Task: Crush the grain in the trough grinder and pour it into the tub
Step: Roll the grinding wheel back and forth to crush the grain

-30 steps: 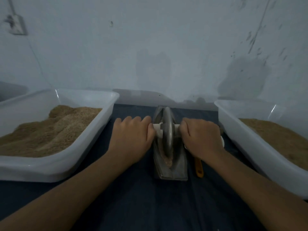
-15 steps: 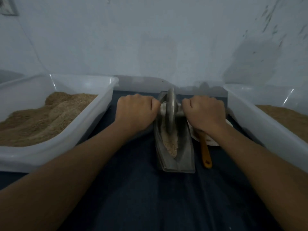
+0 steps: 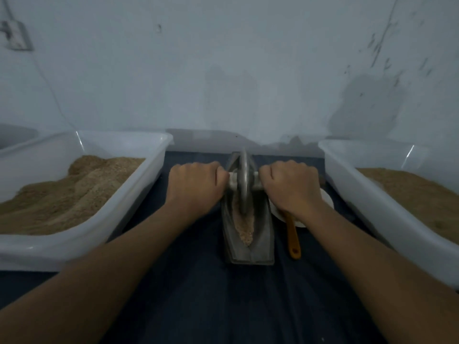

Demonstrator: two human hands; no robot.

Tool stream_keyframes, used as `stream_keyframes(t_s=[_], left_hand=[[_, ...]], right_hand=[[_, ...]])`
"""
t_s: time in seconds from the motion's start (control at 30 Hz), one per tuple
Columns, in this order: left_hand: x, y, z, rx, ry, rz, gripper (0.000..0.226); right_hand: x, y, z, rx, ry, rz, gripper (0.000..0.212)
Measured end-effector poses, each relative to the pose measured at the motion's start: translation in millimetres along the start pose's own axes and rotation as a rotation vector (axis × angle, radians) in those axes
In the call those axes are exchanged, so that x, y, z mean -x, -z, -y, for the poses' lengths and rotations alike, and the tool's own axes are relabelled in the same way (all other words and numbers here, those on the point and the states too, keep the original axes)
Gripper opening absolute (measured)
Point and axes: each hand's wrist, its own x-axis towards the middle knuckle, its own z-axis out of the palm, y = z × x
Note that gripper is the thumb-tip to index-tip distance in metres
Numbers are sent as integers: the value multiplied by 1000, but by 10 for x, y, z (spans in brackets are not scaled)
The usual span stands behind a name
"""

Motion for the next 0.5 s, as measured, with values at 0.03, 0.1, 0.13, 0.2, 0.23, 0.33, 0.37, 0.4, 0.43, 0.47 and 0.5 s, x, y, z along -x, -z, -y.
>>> stream_keyframes(t_s=[0.03, 0.1, 0.13, 0.2, 0.23, 0.33, 0.37, 0.4, 0.43, 0.47, 0.5], left_hand=[[86, 30, -1, 8, 27, -21, 46], [240, 101, -23, 69, 62, -76, 37], [326, 123, -27, 93, 55, -102, 34], [482, 155, -16, 122, 27, -151, 29], [541, 167, -10, 121, 17, -177, 27], [634, 176, -3, 115, 0, -207, 24], [638, 168, -5, 128, -2, -205, 25], [631, 156, -3, 141, 1, -202, 26], [607, 143, 3, 149, 5, -202, 26], [563, 128, 7, 149, 8, -202, 27], [507, 109, 12, 142, 6, -206, 28]], right_hand=[[65, 53, 30, 3, 43, -50, 41], [206, 151, 97, 37, 79, -97, 41], [278, 196, 123, 26, 65, -104, 42], [409, 270, 132, -21, 57, -149, 42], [466, 301, 131, -32, 72, -170, 39], [557, 333, 122, -32, 122, -220, 33], [550, 332, 127, -27, 125, -226, 32], [526, 321, 133, -26, 128, -231, 33], [494, 303, 137, -26, 128, -237, 34], [458, 275, 133, -27, 125, -242, 36], [414, 246, 119, -30, 122, -235, 37]])
